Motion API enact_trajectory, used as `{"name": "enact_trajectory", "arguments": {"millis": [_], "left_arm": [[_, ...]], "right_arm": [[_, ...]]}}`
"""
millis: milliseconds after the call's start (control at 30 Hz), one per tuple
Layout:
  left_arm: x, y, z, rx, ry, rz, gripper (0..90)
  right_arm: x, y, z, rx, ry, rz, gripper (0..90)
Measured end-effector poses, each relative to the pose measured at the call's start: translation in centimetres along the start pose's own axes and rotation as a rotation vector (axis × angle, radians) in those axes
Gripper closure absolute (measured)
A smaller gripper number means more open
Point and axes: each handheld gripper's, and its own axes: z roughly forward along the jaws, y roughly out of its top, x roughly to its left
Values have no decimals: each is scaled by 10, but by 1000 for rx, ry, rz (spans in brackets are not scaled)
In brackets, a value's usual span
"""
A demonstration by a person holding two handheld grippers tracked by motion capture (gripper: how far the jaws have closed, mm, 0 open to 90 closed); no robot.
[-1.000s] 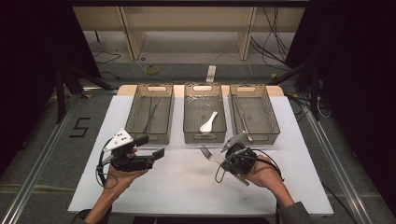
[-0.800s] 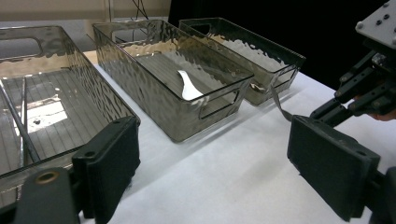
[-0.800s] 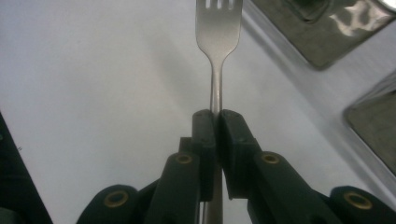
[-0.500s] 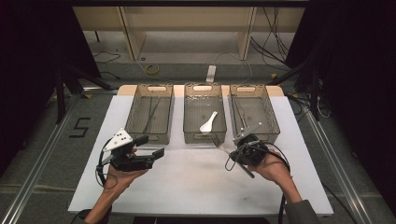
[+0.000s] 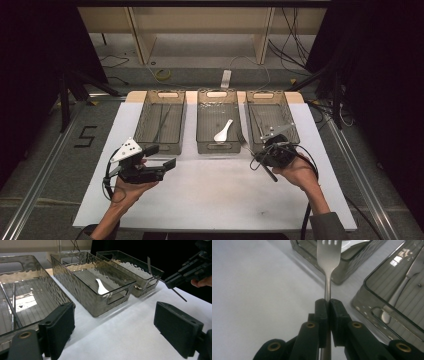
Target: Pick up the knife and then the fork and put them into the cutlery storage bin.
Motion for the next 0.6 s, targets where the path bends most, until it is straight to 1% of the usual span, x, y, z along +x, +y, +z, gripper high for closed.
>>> {"name": "enact_trajectory", "arguments": {"millis": [233, 600], "left_arm": [[1, 0, 0, -1, 3, -2, 163], [1, 0, 0, -1, 4, -6, 163]], "right_arm": [[-10, 6, -2, -20, -14, 19, 853], [-31, 20, -8, -62, -20, 70, 853]]}}
